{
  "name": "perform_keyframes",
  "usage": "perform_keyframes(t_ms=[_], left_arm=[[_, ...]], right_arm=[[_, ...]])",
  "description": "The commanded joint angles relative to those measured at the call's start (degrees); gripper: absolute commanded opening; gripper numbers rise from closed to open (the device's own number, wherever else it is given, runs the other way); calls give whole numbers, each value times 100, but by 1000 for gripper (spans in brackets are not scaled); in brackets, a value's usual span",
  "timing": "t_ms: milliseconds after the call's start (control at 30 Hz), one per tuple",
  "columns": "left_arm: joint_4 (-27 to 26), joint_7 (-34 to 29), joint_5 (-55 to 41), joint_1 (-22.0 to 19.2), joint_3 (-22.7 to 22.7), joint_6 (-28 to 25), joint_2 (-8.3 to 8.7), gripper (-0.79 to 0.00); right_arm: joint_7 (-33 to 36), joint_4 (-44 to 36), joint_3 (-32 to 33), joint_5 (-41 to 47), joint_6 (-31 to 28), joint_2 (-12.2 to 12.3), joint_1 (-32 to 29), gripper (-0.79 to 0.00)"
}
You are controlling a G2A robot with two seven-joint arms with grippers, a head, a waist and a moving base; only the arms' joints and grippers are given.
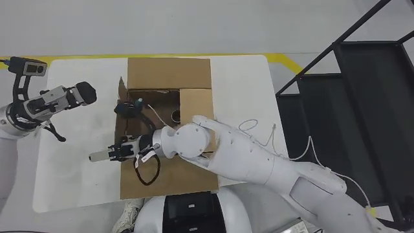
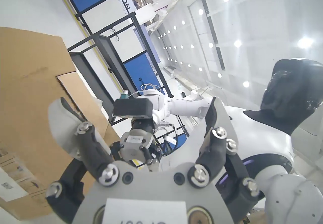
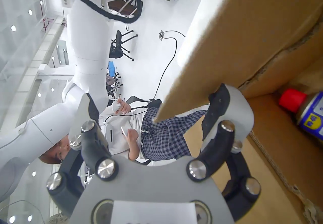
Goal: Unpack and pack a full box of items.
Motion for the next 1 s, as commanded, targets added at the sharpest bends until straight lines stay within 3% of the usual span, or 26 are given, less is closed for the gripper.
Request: perform_keyframes(t_ms=[0,233,433,667,967], left_arm=[[3,-5,-80,-5,13,103,-11,0],[324,82,283,-250,258,333,-54,0],[753,655,1107,-372,493,507,-86,0],[1223,1103,1649,-451,738,865,-128,0],[1484,1042,2061,-593,1088,1197,-184,0]], right_arm=[[0,305,-223,68,-50,-196,155,0],[67,1106,-652,86,-121,-733,495,0],[233,1046,-522,-71,16,-774,455,0],[260,0,167,-881,266,-232,-299,0],[753,-1874,1828,-1876,284,679,-2200,0]])
